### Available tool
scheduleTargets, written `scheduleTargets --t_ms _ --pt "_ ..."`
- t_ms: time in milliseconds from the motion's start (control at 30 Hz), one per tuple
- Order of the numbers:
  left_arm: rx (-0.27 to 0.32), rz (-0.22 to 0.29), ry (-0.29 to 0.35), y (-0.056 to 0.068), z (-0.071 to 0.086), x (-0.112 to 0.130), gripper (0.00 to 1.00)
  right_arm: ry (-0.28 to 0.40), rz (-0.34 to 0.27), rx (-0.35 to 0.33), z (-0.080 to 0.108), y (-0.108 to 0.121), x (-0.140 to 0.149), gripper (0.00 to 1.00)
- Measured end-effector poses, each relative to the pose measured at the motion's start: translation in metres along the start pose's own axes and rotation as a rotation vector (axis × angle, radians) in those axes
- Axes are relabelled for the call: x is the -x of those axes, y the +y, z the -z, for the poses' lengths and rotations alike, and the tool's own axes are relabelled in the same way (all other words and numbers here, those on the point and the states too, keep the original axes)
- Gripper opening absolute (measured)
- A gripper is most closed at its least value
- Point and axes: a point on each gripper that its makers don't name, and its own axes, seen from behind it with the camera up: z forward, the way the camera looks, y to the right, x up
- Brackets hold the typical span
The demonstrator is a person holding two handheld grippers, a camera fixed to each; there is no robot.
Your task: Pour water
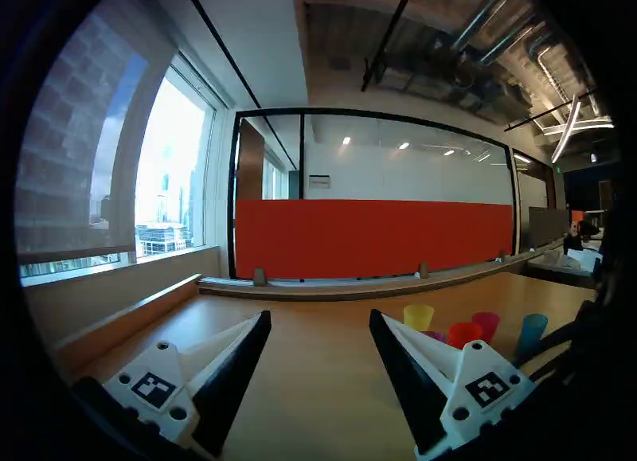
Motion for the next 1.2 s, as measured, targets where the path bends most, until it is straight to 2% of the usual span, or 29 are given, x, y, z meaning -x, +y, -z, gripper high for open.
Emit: scheduleTargets --t_ms 200,400,500,900,1200 --pt "0.001 0.001 -0.001 0.007 -0.003 0.002 0.91 -0.010 0.000 0.004 0.005 0.003 0.000 0.98" --pt "0.009 0.001 0.026 0.019 -0.006 0.000 0.91 -0.028 0.009 0.013 0.008 0.005 0.006 0.98" --pt "-0.001 0.008 0.029 0.020 -0.008 0.002 0.91 -0.049 0.019 0.013 0.009 0.006 0.011 0.98" --pt "-0.081 -0.011 0.035 0.010 -0.009 0.009 0.91 -0.090 0.029 0.019 0.008 0.000 0.014 0.98" --pt "-0.096 0.053 0.031 0.008 -0.010 0.030 0.91 -0.100 0.038 0.024 0.008 -0.008 0.007 0.98"
